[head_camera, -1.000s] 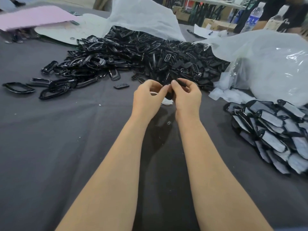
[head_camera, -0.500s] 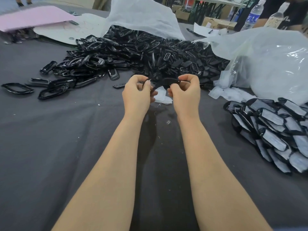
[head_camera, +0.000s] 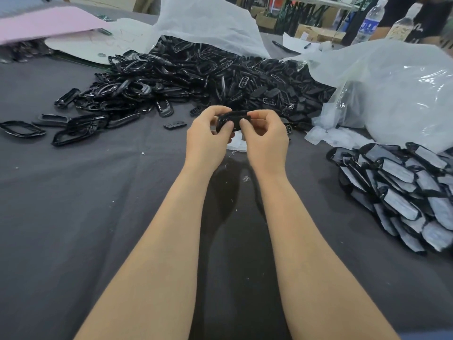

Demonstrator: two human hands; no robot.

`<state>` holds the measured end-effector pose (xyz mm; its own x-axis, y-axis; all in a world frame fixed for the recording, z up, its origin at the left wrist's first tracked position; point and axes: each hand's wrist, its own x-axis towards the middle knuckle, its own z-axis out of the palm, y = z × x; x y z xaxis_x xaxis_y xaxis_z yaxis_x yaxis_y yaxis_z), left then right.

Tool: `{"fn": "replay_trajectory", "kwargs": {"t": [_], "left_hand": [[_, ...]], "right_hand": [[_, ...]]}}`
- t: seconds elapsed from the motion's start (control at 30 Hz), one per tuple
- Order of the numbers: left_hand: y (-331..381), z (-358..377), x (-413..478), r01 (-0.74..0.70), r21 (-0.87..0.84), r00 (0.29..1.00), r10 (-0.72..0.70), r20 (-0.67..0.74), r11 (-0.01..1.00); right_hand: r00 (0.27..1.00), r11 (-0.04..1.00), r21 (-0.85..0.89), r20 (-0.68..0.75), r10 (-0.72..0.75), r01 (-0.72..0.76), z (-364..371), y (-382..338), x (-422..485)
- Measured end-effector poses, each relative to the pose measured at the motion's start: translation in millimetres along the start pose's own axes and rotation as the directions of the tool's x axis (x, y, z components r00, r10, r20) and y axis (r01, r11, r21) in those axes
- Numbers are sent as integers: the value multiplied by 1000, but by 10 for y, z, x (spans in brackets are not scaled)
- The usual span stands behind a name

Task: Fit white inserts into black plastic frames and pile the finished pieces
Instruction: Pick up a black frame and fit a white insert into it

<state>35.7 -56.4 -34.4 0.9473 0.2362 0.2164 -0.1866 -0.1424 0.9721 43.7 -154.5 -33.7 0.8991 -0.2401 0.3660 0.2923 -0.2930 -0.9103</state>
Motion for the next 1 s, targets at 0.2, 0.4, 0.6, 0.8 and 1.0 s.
{"fn": "replay_trajectory", "kwargs": {"t": [0.2,0.4,0.6,0.8,1.0], "left_hand": [[-21,-4,44,29,-116,999,-24,44,993],[-35,4,34,78,-120,996,-73,42,990],[-68,13,48,123,-94,992,-126,-25,988],[-72,17,45,113,-42,993,-114,-28,993],[-35,-19,44,113,-65,993,-114,-16,991]], "right_hand": [[979,960,195,13,201,-200,-21,39,70],[950,904,293,117,288,-310,-42,47,104],[960,936,217,107,260,-277,-33,51,90],[975,973,88,79,206,-213,-28,70,96],[978,978,62,68,196,-200,-14,62,94]]}}
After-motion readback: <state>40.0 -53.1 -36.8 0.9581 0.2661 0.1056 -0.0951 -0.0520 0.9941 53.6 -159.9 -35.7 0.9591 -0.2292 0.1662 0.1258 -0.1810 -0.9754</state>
